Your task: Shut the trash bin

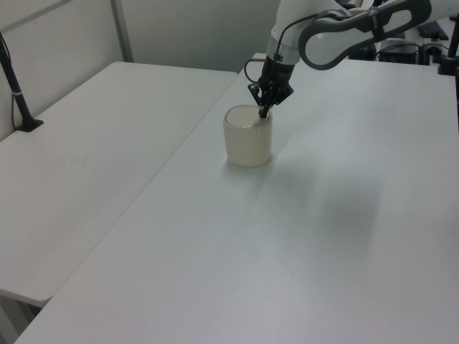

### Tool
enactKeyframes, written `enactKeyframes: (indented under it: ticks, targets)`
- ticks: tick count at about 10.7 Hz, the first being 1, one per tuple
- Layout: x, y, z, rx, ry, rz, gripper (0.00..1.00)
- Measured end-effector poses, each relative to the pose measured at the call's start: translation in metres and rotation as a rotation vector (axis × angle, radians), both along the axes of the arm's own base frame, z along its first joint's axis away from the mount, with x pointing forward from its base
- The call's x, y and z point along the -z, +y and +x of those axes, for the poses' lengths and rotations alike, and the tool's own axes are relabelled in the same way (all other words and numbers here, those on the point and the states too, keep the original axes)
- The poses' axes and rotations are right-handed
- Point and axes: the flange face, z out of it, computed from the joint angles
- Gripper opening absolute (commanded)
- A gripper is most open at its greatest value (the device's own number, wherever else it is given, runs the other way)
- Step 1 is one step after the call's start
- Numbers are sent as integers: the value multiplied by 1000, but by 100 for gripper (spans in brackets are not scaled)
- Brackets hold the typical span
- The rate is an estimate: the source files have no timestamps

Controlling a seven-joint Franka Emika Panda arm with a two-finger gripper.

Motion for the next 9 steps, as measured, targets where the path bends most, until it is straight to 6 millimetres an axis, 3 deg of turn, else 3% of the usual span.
enactKeyframes:
  ticks: [1,2,3,4,5,7,9]
  targets:
    - [-6,-1,1,1,-11,1,0]
    - [-22,-4,1,5,-36,3,7]
    - [-49,-7,-5,2,-44,4,36]
    - [-82,-8,-19,-23,-34,-4,75]
    - [-117,-11,-38,-59,-7,-14,100]
    - [-174,-15,-85,-145,66,-34,100]
    - [-205,-21,-126,-279,146,-61,100]
